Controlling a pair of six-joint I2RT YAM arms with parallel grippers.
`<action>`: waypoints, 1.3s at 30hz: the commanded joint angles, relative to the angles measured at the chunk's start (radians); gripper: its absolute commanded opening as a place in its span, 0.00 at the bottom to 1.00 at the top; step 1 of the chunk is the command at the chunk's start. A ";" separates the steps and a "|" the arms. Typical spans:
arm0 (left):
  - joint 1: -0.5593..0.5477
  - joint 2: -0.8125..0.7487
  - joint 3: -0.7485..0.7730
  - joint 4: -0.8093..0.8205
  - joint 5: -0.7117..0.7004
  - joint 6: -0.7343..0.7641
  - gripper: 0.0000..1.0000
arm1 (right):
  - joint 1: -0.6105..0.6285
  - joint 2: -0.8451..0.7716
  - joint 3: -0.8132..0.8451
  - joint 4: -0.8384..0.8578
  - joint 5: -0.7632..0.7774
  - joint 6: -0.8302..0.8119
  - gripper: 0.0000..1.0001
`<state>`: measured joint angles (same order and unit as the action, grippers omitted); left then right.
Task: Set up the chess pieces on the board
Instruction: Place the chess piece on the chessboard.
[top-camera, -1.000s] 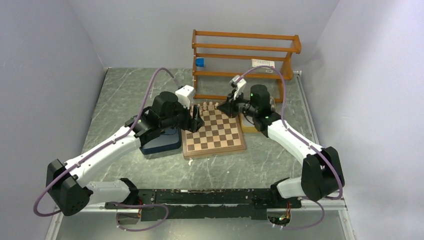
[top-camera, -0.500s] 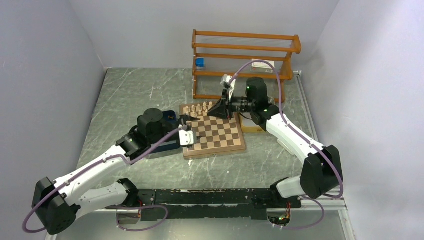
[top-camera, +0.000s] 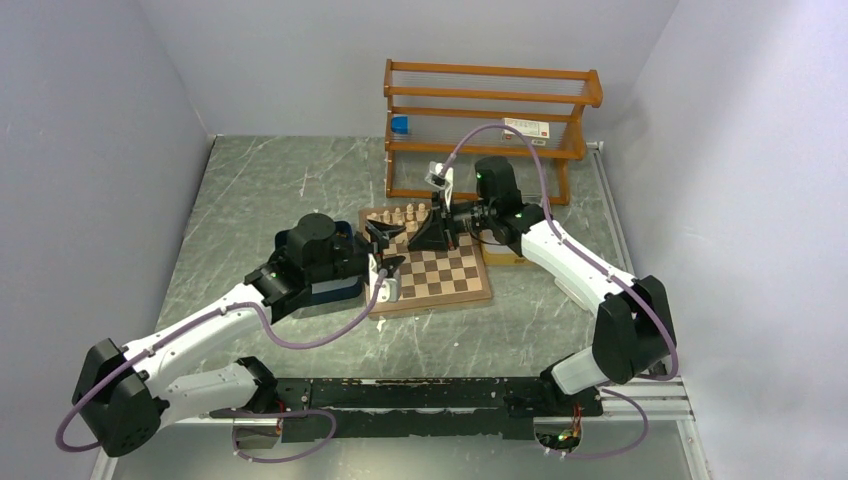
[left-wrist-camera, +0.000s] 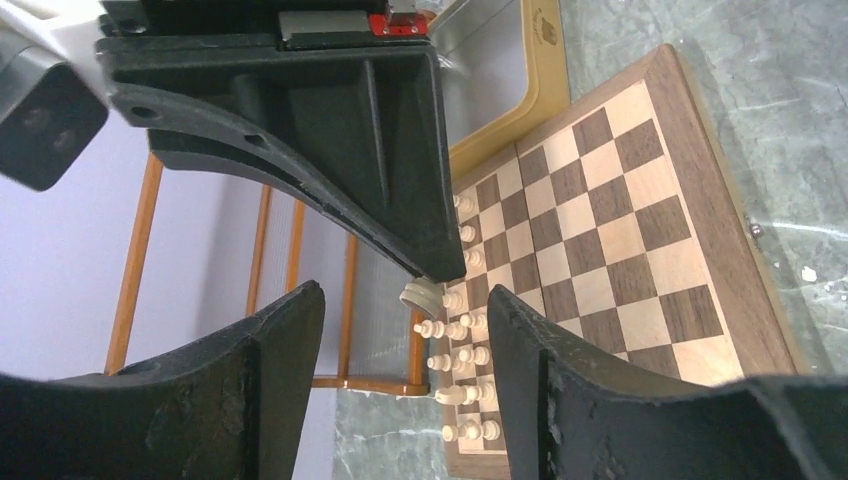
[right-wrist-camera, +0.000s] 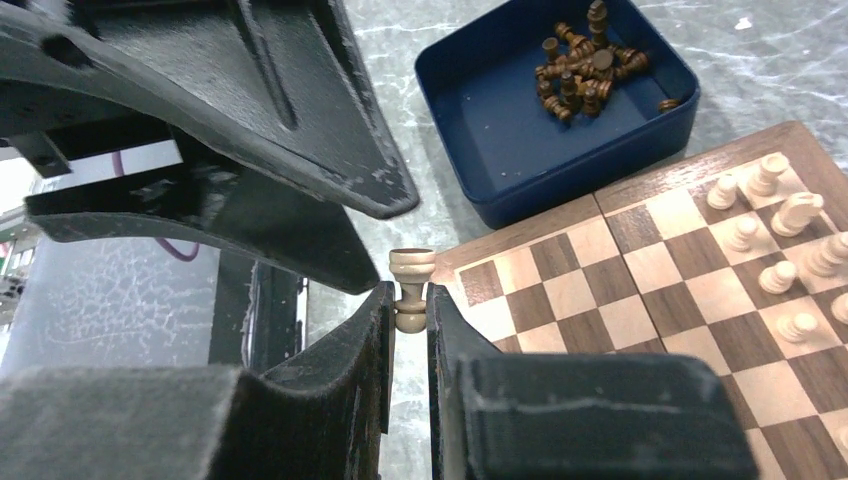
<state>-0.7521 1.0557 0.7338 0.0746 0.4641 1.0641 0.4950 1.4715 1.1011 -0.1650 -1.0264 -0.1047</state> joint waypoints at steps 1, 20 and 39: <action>-0.007 0.024 0.024 0.003 0.019 0.094 0.65 | 0.016 0.005 0.026 -0.020 -0.040 -0.005 0.14; -0.012 0.119 0.076 -0.062 0.031 0.125 0.26 | 0.022 0.006 0.020 0.003 -0.040 0.020 0.14; -0.012 0.171 0.094 0.105 -0.167 -0.337 0.05 | -0.030 -0.095 -0.173 0.535 0.203 0.579 0.16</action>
<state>-0.7567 1.2015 0.7952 0.1024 0.3462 0.9283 0.4854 1.4139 0.9710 0.1207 -0.9092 0.2623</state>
